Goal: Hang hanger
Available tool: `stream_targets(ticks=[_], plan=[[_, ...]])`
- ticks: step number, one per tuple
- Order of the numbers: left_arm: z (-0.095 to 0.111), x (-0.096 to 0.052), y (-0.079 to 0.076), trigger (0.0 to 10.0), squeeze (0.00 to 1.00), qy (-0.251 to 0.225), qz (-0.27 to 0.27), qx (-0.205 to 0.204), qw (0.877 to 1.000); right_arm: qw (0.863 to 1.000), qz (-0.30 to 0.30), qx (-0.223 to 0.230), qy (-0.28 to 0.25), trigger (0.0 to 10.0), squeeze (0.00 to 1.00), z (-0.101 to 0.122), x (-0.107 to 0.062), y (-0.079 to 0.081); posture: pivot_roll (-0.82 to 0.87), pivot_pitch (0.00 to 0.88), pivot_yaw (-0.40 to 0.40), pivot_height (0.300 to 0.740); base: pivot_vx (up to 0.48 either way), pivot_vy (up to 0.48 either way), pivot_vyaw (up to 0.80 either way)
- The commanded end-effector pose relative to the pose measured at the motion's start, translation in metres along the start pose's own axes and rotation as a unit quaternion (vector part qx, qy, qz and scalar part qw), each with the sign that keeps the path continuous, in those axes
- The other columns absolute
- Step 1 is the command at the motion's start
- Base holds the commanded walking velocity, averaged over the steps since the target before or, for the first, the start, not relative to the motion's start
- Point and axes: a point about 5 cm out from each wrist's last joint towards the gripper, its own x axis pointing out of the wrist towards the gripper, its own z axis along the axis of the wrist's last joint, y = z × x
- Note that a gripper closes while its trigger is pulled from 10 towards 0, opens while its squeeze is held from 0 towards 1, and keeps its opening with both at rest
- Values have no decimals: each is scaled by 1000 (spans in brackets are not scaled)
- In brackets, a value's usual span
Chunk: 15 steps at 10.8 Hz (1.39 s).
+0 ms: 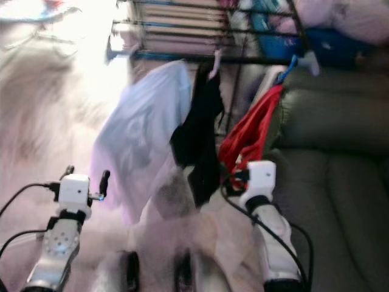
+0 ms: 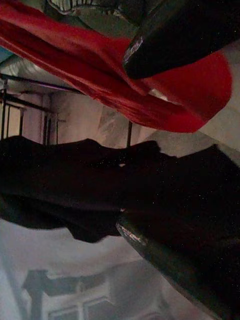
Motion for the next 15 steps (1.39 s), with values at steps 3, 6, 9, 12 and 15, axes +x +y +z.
stream_targets(ticks=[3, 6, 9, 12, 15], plan=[[-9, -5, 4, 10000, 0, 15, -9, 22, 1000, 999, -22, -3, 28, 10000, 0, -12, -4, -8, 4, 165, -79, 740, -334, 0, 0], [-16, 2, 21, 10000, 0, 34, -4, 35, 999, 997, -39, -53, 35, 10000, 0, -16, 3, -7, 14, 133, -75, 740, -214, 0, 0], [15, 29, 13, 10000, 0, -9, -16, -36, 999, 992, -48, -110, 33, 10000, 0, -13, 9, -14, 11, 76, -66, 740, 0, 0, 0], [12, 21, 4, 10000, 0, -18, -4, -36, 999, 994, -41, -96, 12, 10000, 0, -5, 10, -16, -9, 72, -52, 740, 0, 0, 0], [7, -5, 13, 10000, 0, -14, 67, -48, 996, 981, -170, -68, -62, 10000, 0, 11, -3, -31, -9, 83, -41, 740, 0, 0, 0]])
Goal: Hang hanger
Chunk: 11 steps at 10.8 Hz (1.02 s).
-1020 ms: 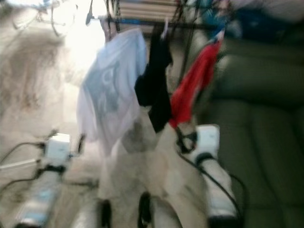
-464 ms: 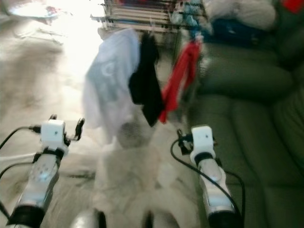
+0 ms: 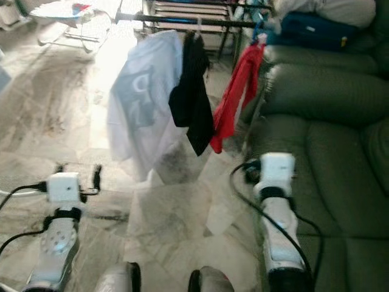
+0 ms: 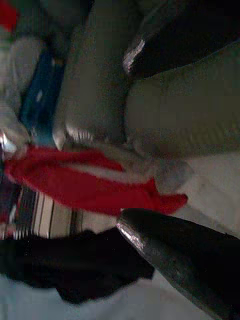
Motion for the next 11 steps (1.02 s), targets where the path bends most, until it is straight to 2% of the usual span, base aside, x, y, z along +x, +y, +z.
stream_targets(ticks=[1, 2, 5, 6, 8, 11], plan=[[0, -4, 5, 10000, 0, 2, 4, 10, 1000, 1000, -4, 4, 10, 10000, 0, -5, -8, -5, -15, 97, -43, 740, 0, 0, 0], [-1, -6, 10, 10000, 0, 5, 4, 16, 1000, 1000, 6, 0, 23, 10000, 0, -15, -20, -13, -15, 99, -44, 740, 0, 0, 0], [6, 1, 10, 10000, 0, -5, -8, 6, 1000, 999, 3, 6, 34, 10000, 0, -19, -20, -16, -27, 108, -46, 740, 0, 0, 0], [8, 3, 8, 10000, 0, -10, -16, 7, 1000, 999, 9, 7, 32, 10000, 0, -17, -18, -13, -26, 111, -46, 740, 266, 0, 0], [10, 4, 9, 10000, 0, -13, -23, 5, 1000, 999, 18, 21, 31, 10000, 0, -16, -14, -5, -19, 118, -39, 740, 442, 0, -706], [12, 6, 9, 10000, 0, -13, -38, 9, 999, 999, 14, 33, 28, 10000, 0, -16, -12, 2, -11, 129, 3, 740, 451, 0, 0]])
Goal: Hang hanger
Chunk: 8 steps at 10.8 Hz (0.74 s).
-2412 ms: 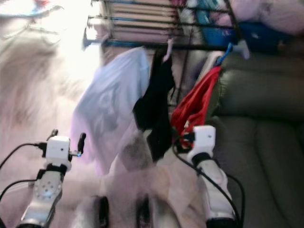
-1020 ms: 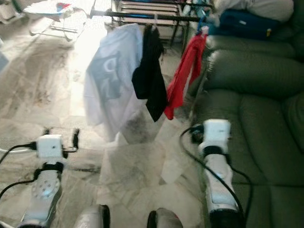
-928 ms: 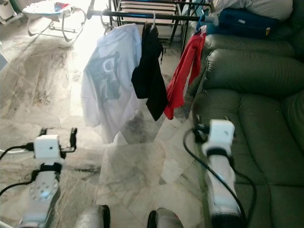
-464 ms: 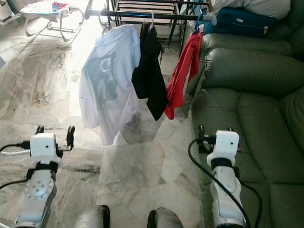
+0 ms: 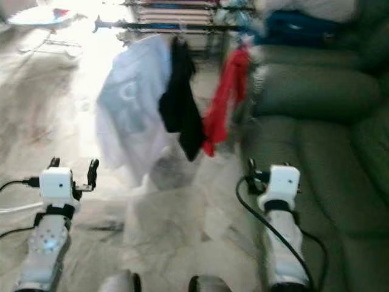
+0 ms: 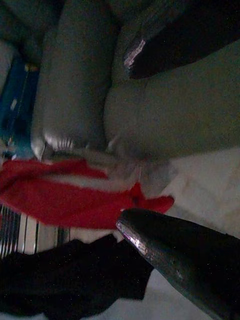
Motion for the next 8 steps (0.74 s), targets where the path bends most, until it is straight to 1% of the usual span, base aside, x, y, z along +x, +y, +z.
stream_targets(ticks=[1, 2, 3, 4, 5, 6, 7, 8], plan=[[4, 2, 2, 10000, 0, -4, -8, 4, 1000, 1000, -9, 6, 1, 10000, 0, -2, 0, 0, -13, 136, 18, 740, 454, 0, 0], [7, 4, 4, 10000, 0, -6, -16, 8, 1000, 1000, -14, 13, 5, 10000, 0, -6, -6, 4, -17, 154, 27, 740, 450, 0, 0], [7, 3, 7, 10000, 0, -4, -21, 10, 1000, 1000, -10, 15, 10, 10000, 0, -9, -12, 9, -17, 169, 26, 740, 450, 0, 0], [3, -3, 9, 10000, 0, 10, -29, 17, 999, 1000, 3, 13, 14, 10000, 0, -11, -20, 14, -10, 185, 27, 740, 428, 0, 0], [-2, -8, 10, 10000, 0, 21, -33, 22, 999, 1000, 4, 11, 27, 10000, 0, -18, -25, 12, -2, 189, 24, 740, 428, 0, 0], [-3, -6, 7, 10000, 0, 28, -30, 18, 999, 999, -4, 5, 40, 10000, 0, -25, -24, 5, -8, 186, 20, 740, 424, 0, 0], [8, 7, -1, 10000, 0, 13, -39, 8, 999, 1000, -9, -7, 24, 10000, 0, -13, -14, 1, -44, 173, -20, 740, 401, 262, 0], [17, 15, -8, 10000, 0, -3, -53, 9, 999, 1000, -10, 0, 8, 10000, 0, -2, -6, -1, -36, 176, -28, 740, 326, 352, 0]])
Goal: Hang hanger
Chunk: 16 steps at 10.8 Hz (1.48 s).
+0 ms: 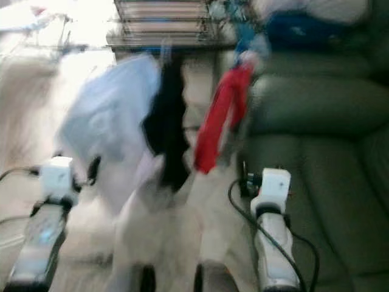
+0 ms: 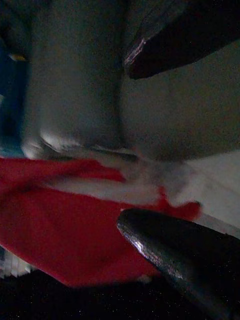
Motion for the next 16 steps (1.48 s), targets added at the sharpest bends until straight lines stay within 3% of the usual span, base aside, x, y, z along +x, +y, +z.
stream_targets(ticks=[1, 2, 5, 8, 10, 12, 14, 16], plan=[[-10, -7, -5, 10000, 0, 18, -8, 8, 1000, 999, -19, -12, 25, 10000, 0, -13, -5, -13, -27, 185, -34, 740, 322, 356, 0], [-10, -12, 3, 10000, 0, 23, 2, 5, 1000, 999, -25, 9, 22, 10000, 0, -9, -5, -11, -35, 199, -38, 740, 326, 352, 0], [-14, -19, 2, 10000, 0, 28, 4, 21, 999, 1000, -18, 16, 17, 10000, 0, -6, -5, -5, -10, 203, -34, 740, 215, 238, 0], [-14, -23, 1, 10000, 0, 30, 11, 16, 999, 1000, -8, 4, -3, 10000, 0, 6, 11, 2, -11, 217, -43, 740, 0, 0, 0], [-9, -23, -7, 10000, 0, 11, -3, 6, 1000, 1000, -14, -8, 1, 10000, 0, 1, 3, -4, -18, 221, -40, 740, 163, 0, 0], [-8, -20, -8, 10000, 0, 12, -6, 2, 1000, 1000, -6, -10, 6, 10000, 0, -4, -1, 2, -25, 223, -34, 740, 334, 0, 0], [-8, -18, -8, 10000, 0, 10, -10, 3, 1000, 998, 28, -38, -46, 10000, 0, 20, 14, 14, -19, 220, -33, 740, 384, 141, 0], [-6, -18, -8, 10000, 0, 8, -10, 6, 1000, 998, 19, -33, -48, 10000, 0, 24, 24, 12, 2, 213, -32, 740, 367, 268, 0]])
